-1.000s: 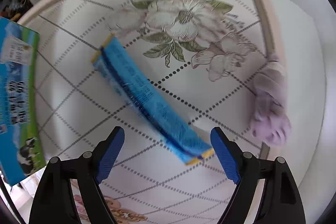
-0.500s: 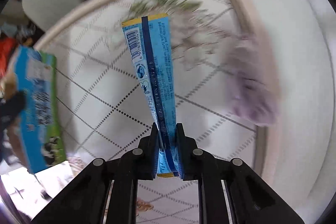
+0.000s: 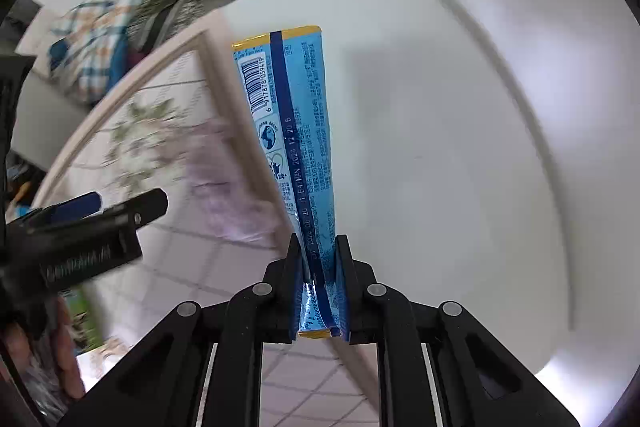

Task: Organize soft objects
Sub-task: 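Grasp the lilac cloth with the left tool while the right tool grasps the blue stick pack, then carry the cloth and stick pack into the box and open both tools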

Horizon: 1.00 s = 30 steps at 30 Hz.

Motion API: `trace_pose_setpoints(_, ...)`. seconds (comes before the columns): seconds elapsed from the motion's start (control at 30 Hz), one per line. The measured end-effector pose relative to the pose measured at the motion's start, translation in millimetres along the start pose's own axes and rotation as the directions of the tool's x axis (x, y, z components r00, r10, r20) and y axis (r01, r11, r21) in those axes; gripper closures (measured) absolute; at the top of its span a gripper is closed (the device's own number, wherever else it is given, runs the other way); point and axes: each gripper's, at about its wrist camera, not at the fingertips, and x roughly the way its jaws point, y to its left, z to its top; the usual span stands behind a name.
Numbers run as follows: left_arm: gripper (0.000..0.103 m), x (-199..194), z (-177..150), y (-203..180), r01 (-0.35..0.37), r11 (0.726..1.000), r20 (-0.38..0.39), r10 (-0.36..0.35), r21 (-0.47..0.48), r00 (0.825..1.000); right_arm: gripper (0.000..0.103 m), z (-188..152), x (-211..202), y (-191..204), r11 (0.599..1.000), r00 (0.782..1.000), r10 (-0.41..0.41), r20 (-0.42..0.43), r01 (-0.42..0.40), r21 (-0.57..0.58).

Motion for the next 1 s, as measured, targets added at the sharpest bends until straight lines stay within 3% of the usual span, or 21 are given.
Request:
trace_pose_setpoints(0.3, 0.024, 52.5, 20.4, -42.7, 0.051, 0.999, -0.114, -0.051, 0.003, 0.992, 0.088, -6.8, 21.1, -36.3, 0.997, 0.999, -0.034, -0.02, 0.036, 0.073)
trace_pose_setpoints(0.33, 0.038, 55.7, 21.3, -45.1, 0.053, 0.999, -0.116, -0.053, 0.003, 0.992, 0.088, -8.1, 21.2, -37.2, 0.996, 0.999, -0.036, -0.021, 0.037, 0.078)
trace_pose_setpoints(0.43, 0.067, 53.3, 22.2, -50.8, 0.044, 0.999, -0.088, -0.043, 0.01, 0.995, 0.088, -8.6, 24.7, -40.2, 0.995, 0.999, -0.032, -0.027, 0.035, 0.091)
trace_pose_setpoints(0.5, 0.067, 50.0, 20.4, -51.9, 0.043, 0.999, -0.082, -0.042, 0.011, 0.996, 0.088, -8.4, 26.0, -38.5, 0.995, 0.999, -0.032, -0.026, 0.034, 0.094)
trace_pose_setpoints(0.77, 0.069, -0.5, -16.1, -41.1, 0.049, 0.999, 0.035, -0.05, 0.019, 0.998, 0.088, -15.4, 1.7, -19.5, 0.997, 1.0, 0.001, -0.003, -0.001, 0.071)
trace_pose_setpoints(1.0, 0.069, -89.8, -80.8, 35.6, 0.12, 0.992, 0.166, -0.111, -0.045, 0.98, 0.088, -40.1, -48.0, 40.0, 0.996, 0.995, 0.084, 0.047, -0.083, -0.015)
